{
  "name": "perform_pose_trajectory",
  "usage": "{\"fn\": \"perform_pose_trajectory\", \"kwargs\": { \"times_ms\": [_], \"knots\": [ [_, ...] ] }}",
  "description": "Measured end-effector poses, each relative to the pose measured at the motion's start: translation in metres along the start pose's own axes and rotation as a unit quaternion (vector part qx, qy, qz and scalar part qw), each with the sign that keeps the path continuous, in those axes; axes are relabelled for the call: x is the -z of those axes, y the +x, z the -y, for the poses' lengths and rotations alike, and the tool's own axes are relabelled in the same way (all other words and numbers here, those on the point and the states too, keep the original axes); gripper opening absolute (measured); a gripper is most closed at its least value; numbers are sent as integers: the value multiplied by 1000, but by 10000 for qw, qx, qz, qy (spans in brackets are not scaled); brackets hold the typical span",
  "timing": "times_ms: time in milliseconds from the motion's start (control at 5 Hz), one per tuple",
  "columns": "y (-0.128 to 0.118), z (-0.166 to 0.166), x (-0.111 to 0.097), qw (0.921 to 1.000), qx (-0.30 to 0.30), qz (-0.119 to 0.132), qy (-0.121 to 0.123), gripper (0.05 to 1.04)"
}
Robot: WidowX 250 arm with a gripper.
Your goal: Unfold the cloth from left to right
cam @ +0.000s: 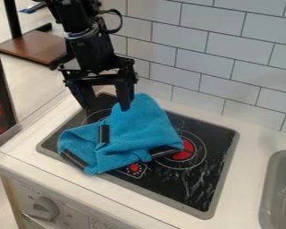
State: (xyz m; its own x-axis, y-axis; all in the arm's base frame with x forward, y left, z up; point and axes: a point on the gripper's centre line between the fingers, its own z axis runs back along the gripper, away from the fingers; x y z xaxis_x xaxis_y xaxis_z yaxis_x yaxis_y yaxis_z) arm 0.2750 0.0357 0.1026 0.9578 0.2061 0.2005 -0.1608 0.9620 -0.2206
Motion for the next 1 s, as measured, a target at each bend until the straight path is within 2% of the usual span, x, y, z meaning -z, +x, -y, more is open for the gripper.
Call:
{"fn": "perform_pose_trajectory", "kwargs": {
  "times_ms": [200,400,1000],
  "knots": [
    [-6,1,7,9999,-58,-147,-59,999],
    [-3,-7,8,9988,-433,-82,-223,999],
    [-6,-31,36,9931,-1131,-226,224,999]
  ]
}}
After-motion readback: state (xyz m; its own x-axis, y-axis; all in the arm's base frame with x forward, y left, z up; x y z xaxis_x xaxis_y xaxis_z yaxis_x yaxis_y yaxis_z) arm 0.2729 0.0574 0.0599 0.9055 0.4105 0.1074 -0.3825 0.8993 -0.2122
